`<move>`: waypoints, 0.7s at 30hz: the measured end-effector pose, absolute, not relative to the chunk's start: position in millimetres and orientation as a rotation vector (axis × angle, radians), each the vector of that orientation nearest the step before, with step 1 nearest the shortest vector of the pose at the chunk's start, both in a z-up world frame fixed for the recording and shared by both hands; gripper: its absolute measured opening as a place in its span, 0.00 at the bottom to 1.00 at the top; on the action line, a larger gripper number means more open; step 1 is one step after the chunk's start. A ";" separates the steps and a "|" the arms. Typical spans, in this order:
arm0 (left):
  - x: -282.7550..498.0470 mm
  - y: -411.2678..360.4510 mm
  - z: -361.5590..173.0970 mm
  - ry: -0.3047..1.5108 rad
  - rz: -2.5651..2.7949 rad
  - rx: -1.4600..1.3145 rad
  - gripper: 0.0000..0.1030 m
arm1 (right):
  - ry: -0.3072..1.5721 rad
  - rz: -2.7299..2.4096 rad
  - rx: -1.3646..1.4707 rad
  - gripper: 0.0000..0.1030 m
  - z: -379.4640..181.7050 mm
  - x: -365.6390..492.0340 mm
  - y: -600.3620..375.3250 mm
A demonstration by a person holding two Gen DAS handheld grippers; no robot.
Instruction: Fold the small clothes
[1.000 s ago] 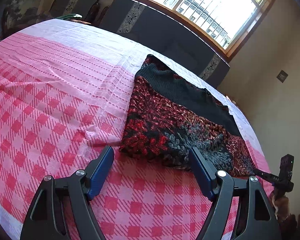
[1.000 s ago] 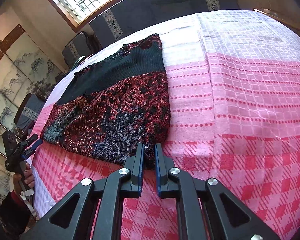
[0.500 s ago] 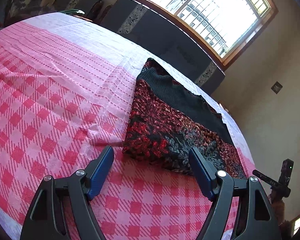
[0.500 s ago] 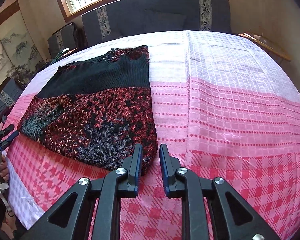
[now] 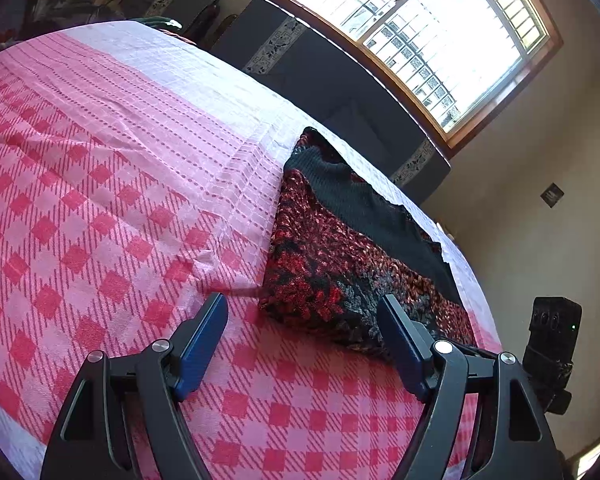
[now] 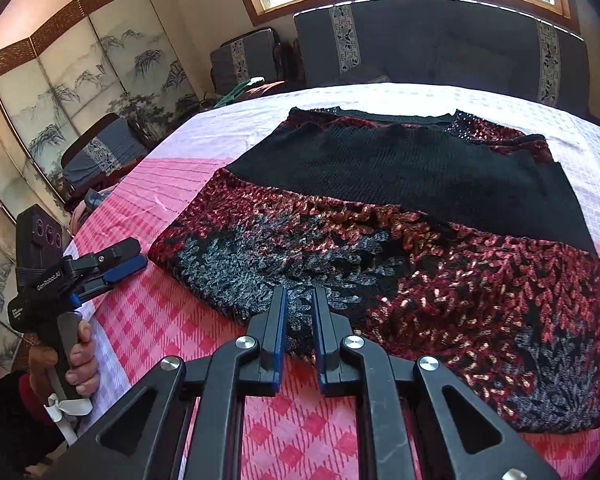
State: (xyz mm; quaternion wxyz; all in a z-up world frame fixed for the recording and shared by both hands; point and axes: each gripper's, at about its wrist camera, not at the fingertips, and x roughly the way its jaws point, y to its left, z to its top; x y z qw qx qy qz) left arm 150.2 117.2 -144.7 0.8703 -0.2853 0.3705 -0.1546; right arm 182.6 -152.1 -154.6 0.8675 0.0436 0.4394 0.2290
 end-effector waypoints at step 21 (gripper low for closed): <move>201.7 97.8 -144.1 0.973 -0.329 -0.350 0.07 | 0.857 0.512 0.324 0.24 -162.4 164.4 -209.9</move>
